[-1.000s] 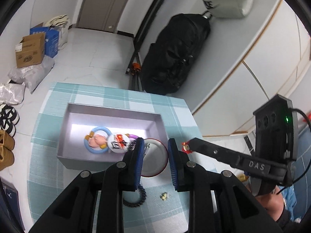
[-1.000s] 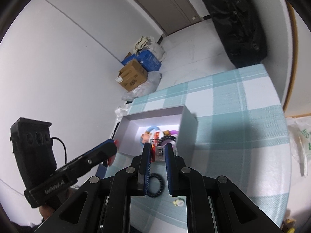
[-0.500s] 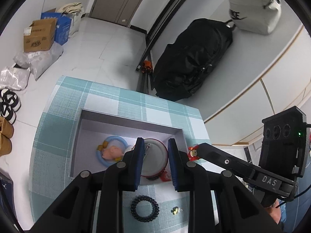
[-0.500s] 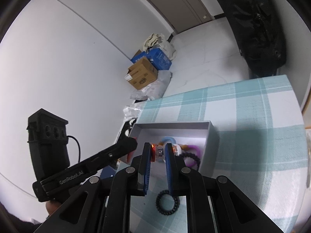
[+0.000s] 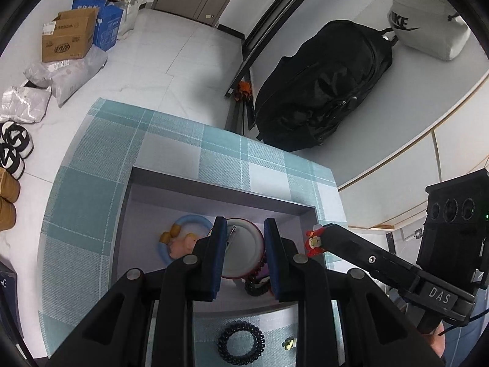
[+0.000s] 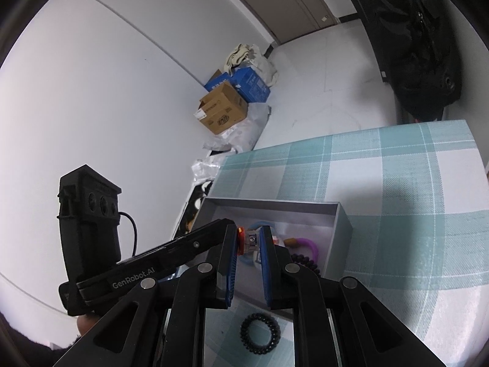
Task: Organize jewelry
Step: 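Carry the badge and red item into the grey box and open both tools, then withdraw both tools from the box back over the table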
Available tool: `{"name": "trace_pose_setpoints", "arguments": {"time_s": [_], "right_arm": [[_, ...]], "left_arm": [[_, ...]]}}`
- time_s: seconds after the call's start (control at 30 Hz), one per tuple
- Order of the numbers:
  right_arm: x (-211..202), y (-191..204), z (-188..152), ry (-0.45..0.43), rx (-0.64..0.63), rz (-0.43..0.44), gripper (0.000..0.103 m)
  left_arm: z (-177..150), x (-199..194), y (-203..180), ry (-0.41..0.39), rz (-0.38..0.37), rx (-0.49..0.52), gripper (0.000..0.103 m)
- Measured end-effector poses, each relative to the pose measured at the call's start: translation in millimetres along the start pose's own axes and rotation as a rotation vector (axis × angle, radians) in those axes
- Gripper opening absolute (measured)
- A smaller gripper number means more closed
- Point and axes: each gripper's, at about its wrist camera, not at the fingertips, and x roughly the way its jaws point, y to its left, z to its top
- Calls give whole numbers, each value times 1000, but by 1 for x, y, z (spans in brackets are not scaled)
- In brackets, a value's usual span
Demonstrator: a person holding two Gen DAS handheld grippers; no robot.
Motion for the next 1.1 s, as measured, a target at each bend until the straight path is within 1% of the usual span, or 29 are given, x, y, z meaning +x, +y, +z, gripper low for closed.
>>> {"name": "trace_pose_setpoints", "arguments": {"time_s": [0.47, 0.57, 0.7, 0.73, 0.77, 0.8, 0.83, 0.87, 0.9, 0.93, 1.03, 1.1], "right_arm": [[12, -7, 3, 22, 9, -24, 14], [11, -7, 3, 18, 9, -34, 16], [7, -6, 3, 3, 6, -43, 16], [6, -6, 2, 2, 4, -42, 18], [6, -6, 2, 0, 3, -41, 22], [4, -7, 2, -6, 3, -39, 26], [2, -7, 1, -13, 4, -26, 31], [1, -7, 0, -16, 3, -15, 36], [-1, -6, 0, -19, -2, -13, 40], [-3, -5, 0, -25, -7, -16, 46], [-11, -2, -1, -53, -16, -18, 47], [-19, -2, -3, -74, -23, -33, 55]], "left_arm": [[3, 12, 1, 25, -5, -16, 19], [4, 12, 0, 20, -25, -18, 20], [3, 9, 0, 14, -44, -32, 21], [4, 8, 1, 17, -45, -36, 23], [3, 8, 1, 18, -45, -39, 25], [3, 6, 1, 16, -46, -44, 34], [3, 5, 1, 12, -50, -45, 45], [2, 4, 0, 9, -53, -42, 49], [2, 2, -2, 1, -43, -37, 52], [2, 0, -3, -6, -36, -32, 52], [1, -5, -4, -15, -30, -28, 53], [0, -10, -5, -25, -32, -24, 54]]}}
